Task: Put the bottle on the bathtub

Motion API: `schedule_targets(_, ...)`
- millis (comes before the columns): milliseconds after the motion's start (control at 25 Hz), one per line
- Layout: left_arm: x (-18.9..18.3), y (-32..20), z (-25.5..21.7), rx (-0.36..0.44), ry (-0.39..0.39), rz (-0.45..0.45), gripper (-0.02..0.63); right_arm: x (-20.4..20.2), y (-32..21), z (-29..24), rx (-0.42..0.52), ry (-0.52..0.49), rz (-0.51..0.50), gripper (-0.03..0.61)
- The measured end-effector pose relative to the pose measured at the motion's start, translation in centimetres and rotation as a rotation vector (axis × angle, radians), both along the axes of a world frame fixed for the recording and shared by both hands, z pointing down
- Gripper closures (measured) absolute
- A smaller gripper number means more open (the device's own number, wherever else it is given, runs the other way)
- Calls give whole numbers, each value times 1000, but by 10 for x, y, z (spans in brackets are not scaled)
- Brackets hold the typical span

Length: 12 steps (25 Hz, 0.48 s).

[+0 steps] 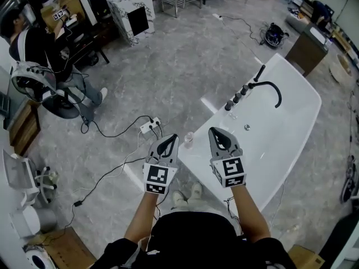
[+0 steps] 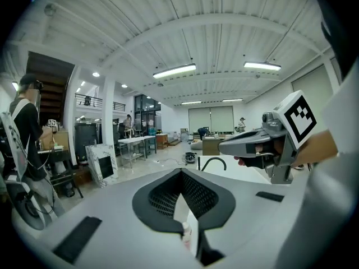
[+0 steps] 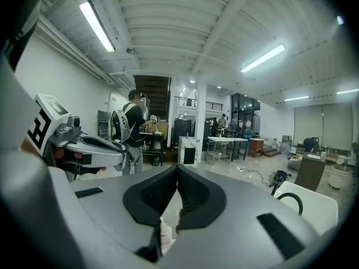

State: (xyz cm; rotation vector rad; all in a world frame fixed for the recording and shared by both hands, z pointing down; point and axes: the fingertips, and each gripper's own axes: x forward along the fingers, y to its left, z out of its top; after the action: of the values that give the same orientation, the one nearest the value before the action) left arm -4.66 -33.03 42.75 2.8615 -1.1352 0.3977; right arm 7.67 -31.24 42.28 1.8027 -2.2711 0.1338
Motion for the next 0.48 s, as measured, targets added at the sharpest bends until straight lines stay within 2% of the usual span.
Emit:
schedule_targets(280,-6,4,-68,99,17,2,600,-5,4,-61,81,-20,-6,557)
schedule_targets(480,-10,2,-91,145,24,-17,600,-8,4,-81,126,-3,-8,557)
